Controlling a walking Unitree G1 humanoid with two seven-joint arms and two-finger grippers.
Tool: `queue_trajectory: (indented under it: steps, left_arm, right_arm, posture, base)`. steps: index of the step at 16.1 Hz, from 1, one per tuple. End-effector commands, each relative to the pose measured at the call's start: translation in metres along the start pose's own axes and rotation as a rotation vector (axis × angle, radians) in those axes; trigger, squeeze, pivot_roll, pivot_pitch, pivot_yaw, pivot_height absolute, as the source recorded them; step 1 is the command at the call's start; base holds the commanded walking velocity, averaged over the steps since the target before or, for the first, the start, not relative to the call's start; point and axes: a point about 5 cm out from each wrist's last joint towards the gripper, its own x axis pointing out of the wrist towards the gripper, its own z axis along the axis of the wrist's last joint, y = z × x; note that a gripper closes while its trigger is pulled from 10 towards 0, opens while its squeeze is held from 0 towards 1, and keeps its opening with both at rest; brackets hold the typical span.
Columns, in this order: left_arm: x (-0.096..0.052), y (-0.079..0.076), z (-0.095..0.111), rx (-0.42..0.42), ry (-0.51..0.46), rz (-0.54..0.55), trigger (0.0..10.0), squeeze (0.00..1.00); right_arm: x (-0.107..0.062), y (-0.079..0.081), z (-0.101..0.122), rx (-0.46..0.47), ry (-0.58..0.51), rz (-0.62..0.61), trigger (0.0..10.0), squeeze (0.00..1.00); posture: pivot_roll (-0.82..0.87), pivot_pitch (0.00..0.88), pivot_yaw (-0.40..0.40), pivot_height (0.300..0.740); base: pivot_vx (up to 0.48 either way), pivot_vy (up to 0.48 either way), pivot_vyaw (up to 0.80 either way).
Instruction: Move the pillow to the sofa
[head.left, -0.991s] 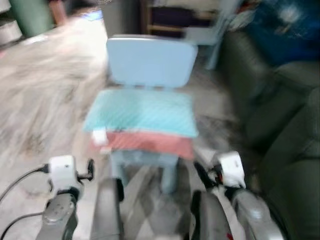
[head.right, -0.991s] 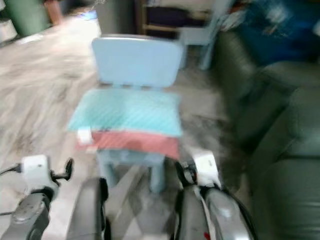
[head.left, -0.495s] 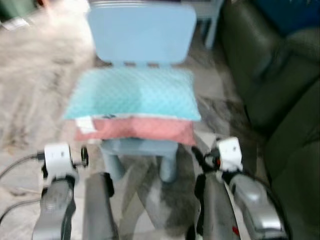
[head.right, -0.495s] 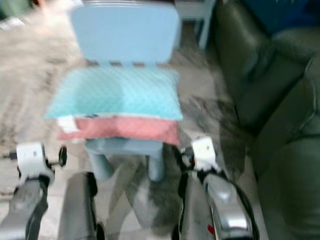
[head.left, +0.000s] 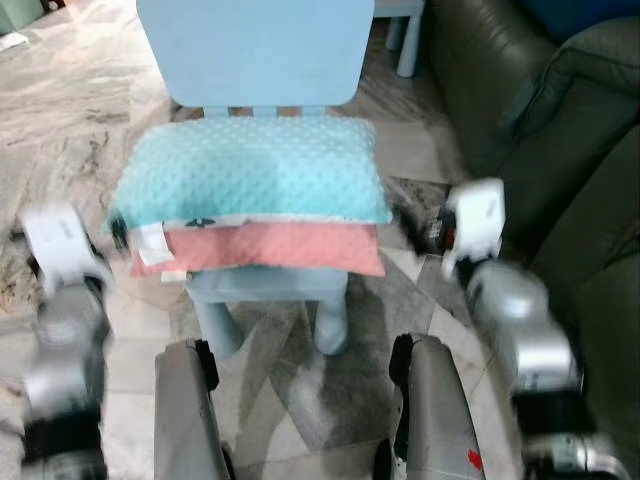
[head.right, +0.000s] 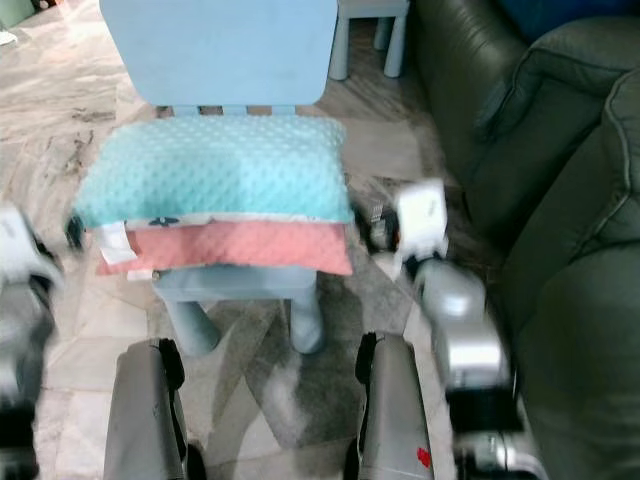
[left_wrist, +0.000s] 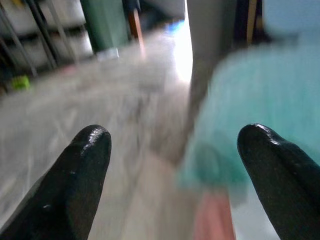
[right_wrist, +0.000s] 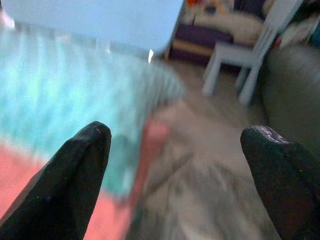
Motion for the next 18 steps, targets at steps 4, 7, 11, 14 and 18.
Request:
queue_trajectory:
  steps: [4, 7, 11, 14, 18]
  left_arm:
    - [0.042, 0.015, 0.02, -0.145, 0.026, 0.012, 10.0, 0.0]
    - [0.062, 0.023, 0.034, -0.194, 0.051, 0.021, 10.0, 0.0]
    - [0.075, 0.031, 0.056, -0.27, 0.036, 0.035, 10.0, 0.0]
    - [0.081, 0.034, 0.065, -0.362, 0.061, 0.018, 10.0, 0.0]
    - [0.084, 0.019, 0.066, -0.564, 0.106, -0.06, 10.0, 0.0]
  right_arm:
    - [0.029, -0.008, 0.019, 0.208, 0.003, 0.092, 10.0, 0.0]
    - [0.049, -0.006, 0.032, 0.338, 0.013, 0.23, 10.0, 0.0]
    - [0.072, 0.005, 0.053, 0.321, 0.001, 0.335, 10.0, 0.0]
    - [0.085, 0.007, 0.064, 0.236, 0.02, 0.328, 10.0, 0.0]
    - [0.089, 0.008, 0.064, 0.265, 0.037, 0.345, 10.0, 0.0]
  posture:
    - [0.01, 0.208, -0.008, 0.403]
    - [0.02, 0.236, -0.008, 0.403]
    - [0.02, 0.267, -0.009, 0.403]
    - [0.03, 0.285, -0.006, 0.403]
    - [0.03, 0.307, -0.011, 0.403]
  base:
    - [0.0, 0.0, 0.0]
    - [0.0, 0.0, 0.0]
    - [0.0, 0.0, 0.0]
    - [0.0, 0.0, 0.0]
    - [0.0, 0.0, 0.0]
